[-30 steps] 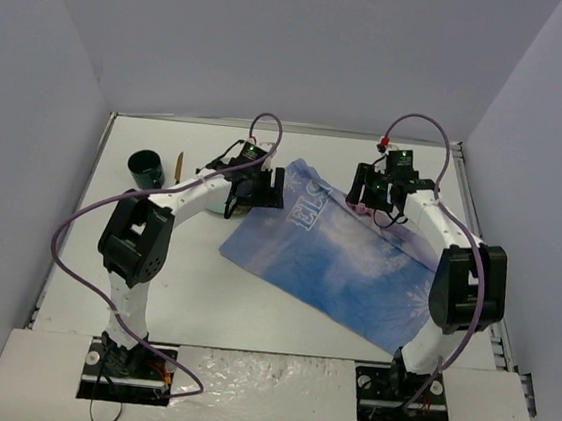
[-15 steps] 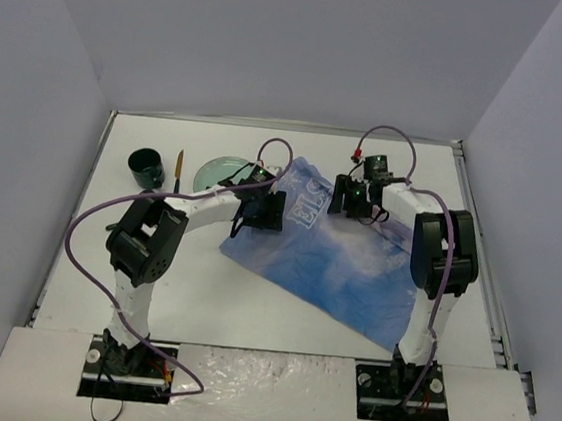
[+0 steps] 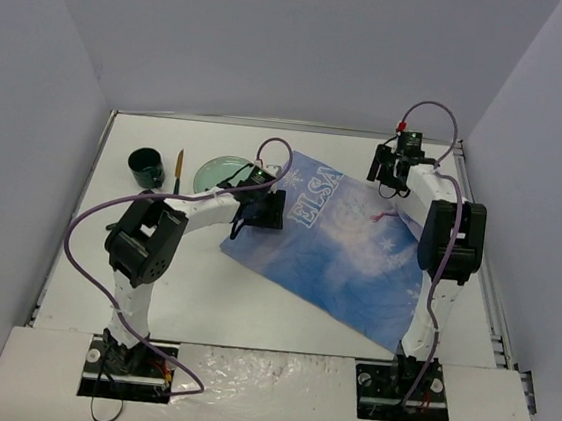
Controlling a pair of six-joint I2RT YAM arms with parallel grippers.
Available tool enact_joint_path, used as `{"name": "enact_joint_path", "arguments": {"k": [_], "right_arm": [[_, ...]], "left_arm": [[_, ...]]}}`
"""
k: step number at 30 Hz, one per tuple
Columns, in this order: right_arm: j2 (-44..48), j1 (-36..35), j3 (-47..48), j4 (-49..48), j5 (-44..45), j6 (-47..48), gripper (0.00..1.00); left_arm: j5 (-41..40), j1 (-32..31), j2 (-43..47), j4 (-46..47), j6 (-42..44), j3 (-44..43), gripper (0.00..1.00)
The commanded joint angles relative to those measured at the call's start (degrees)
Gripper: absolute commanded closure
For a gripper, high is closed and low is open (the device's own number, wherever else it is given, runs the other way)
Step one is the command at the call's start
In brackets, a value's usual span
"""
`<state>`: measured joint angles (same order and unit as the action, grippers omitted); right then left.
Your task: Set the dinner table for one person
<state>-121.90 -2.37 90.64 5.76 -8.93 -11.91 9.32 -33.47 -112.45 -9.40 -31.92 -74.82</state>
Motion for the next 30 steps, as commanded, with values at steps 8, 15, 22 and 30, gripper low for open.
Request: {"name": "enact_joint_path", "arguments": {"k": [8, 15, 22, 30], "right_arm": [[16.1, -0.8, -8.3, -0.6, 3.9, -1.2, 0.39], [23.3, -1.7, -22.6, -0.5, -4.4, -6.4, 0.39], [20.2, 3.8, -25.6, -1.2, -1.7, -11.3, 0.40], [15.4, 10.5, -20.9, -1.9, 5.4, -12.8, 0.40]], "left_arm": [[-2.0, 0.1, -2.0, -6.0, 1.5, -1.7, 0.49], [-2.3, 0.2, -2.5, -6.2, 1.6, -2.1, 0.49], [-2.4, 0.2, -3.1, -6.7, 1.7, -2.1, 0.49], [-3.3, 0.3, -4.0, -6.8, 1.4, -1.1, 0.50]]}}
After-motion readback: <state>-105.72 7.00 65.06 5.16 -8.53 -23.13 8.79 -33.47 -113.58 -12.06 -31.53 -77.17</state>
